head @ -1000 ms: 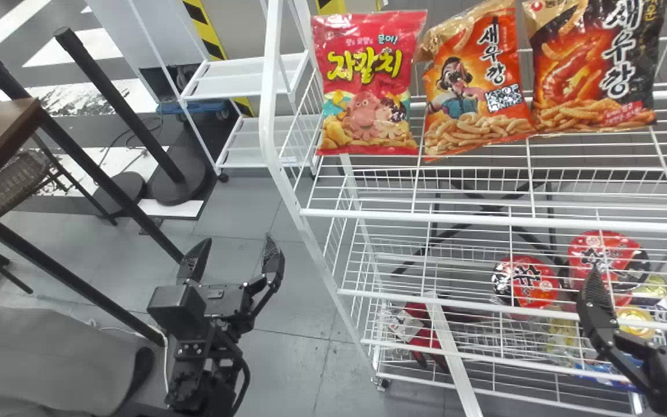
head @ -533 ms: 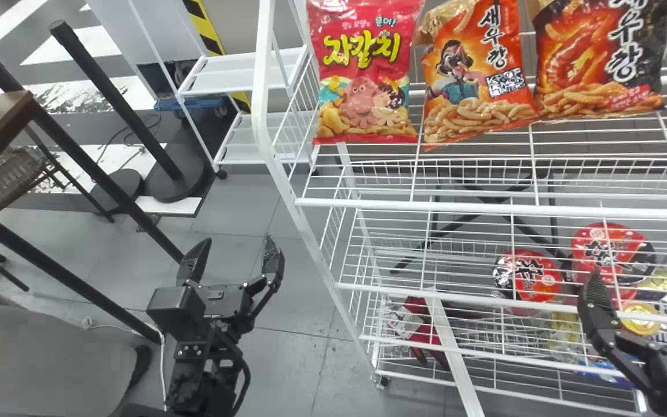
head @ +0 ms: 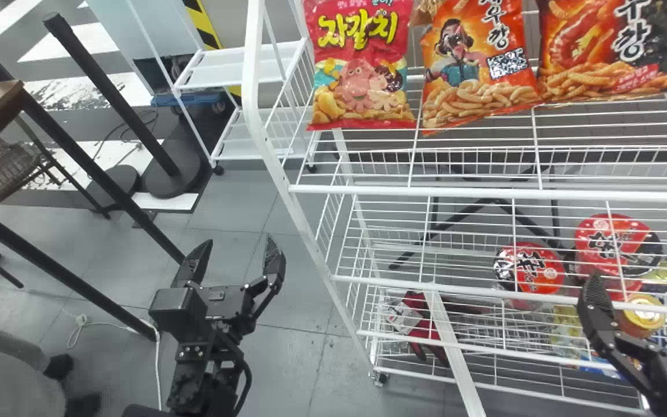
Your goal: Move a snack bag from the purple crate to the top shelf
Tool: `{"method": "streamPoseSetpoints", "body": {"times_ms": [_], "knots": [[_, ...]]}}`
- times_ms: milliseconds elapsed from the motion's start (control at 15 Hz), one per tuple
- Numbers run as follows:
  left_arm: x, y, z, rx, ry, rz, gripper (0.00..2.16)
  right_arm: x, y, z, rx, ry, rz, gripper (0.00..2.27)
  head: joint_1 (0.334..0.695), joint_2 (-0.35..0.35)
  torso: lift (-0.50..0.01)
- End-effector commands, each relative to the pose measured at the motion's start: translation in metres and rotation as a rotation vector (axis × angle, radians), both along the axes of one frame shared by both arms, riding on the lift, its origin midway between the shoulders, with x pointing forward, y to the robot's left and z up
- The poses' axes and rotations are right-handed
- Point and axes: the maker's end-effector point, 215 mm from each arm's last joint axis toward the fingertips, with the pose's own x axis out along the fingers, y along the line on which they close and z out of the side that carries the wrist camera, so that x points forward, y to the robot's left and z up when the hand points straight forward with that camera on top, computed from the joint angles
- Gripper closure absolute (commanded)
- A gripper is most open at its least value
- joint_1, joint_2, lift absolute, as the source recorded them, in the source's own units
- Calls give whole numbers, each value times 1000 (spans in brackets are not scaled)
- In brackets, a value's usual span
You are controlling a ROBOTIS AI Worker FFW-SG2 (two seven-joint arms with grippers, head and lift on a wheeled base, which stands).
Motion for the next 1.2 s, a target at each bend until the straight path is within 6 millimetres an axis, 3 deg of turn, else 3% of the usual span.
{"method": "streamPoseSetpoints", "body": {"times_ms": [0, 467, 1133], "knots": [[-1, 0, 0, 0, -1, 0, 9, 0, 0, -1, 1, 1, -1, -1, 695, 307, -153], [-3, -1, -6, -2, 3, 2, 9, -4, 0, -13, -1, 16, 1, -1, 695, 308, -181], [-5, -1, -7, -2, 1, 3, 9, -6, 0, -9, 1, 1, -2, -1, 695, 309, -221]]}}
